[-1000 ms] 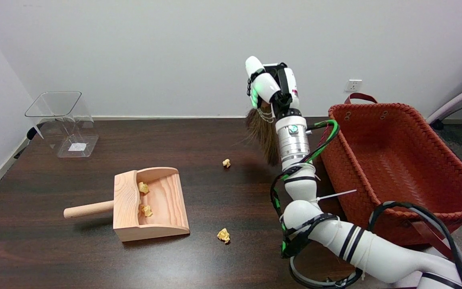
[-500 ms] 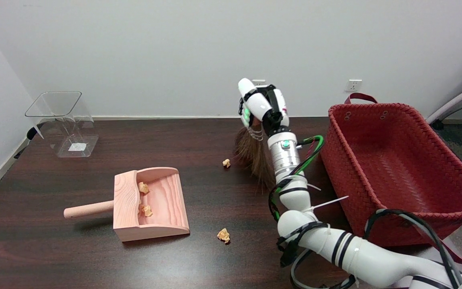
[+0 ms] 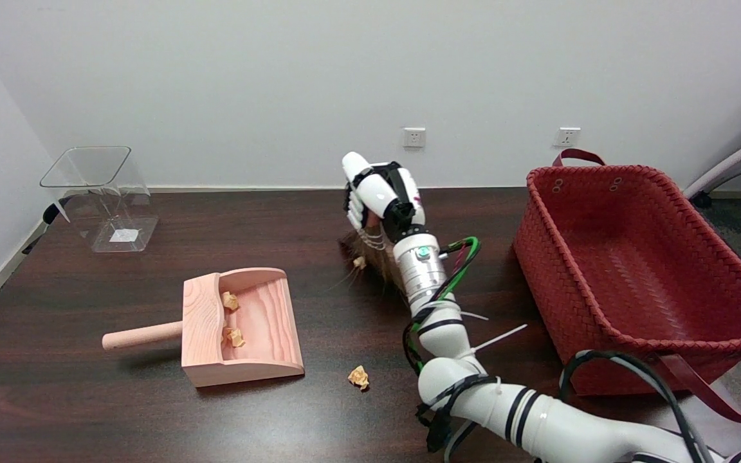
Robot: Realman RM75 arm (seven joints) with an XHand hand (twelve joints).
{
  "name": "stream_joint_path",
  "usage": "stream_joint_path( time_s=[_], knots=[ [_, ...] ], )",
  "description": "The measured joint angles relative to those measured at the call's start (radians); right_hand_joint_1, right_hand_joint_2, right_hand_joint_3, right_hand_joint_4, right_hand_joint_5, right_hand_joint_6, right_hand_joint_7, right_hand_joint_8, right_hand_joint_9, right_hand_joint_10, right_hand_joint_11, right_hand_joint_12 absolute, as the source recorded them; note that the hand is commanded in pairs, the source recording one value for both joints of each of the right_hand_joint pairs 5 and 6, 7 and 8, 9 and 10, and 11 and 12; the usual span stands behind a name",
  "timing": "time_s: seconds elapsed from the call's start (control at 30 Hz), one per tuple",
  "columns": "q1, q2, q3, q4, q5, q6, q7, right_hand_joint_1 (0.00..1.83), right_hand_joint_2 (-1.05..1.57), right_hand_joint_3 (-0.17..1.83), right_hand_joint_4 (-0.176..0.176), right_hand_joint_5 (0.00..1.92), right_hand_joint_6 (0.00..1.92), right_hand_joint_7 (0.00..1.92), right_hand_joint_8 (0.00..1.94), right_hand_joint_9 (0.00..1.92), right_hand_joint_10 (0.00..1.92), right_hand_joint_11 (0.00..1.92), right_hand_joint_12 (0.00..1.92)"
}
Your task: Use the broom to sweep the yellow paper into the dustpan.
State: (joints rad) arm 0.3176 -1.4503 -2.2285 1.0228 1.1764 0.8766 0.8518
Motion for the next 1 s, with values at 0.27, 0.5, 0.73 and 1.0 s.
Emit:
stream_joint_path(
  time_s=[0.27,0.5,0.73,1.0],
  knots=[
    [-0.008,-0.038,-0.007,0.034,-0.018,-0.045,0.025,0.81,1.57,0.45,0.0,1.92,1.92,1.92,1.92,1.92,1.92,1.92,1.92],
    [-0.02,-0.072,-0.013,0.085,-0.001,-0.079,0.037,0.81,1.57,0.43,0.0,1.92,1.92,1.92,1.92,1.92,1.92,1.92,1.92],
    [-0.04,-0.139,-0.016,0.122,0.06,-0.099,0.028,0.8,1.57,0.42,0.0,1.92,1.92,1.92,1.92,1.92,1.92,1.92,1.92],
    [-0.068,-0.223,-0.018,0.154,0.186,-0.12,0.007,0.77,1.57,0.42,0.0,1.92,1.92,1.92,1.92,1.92,1.92,1.92,1.92]
  ],
)
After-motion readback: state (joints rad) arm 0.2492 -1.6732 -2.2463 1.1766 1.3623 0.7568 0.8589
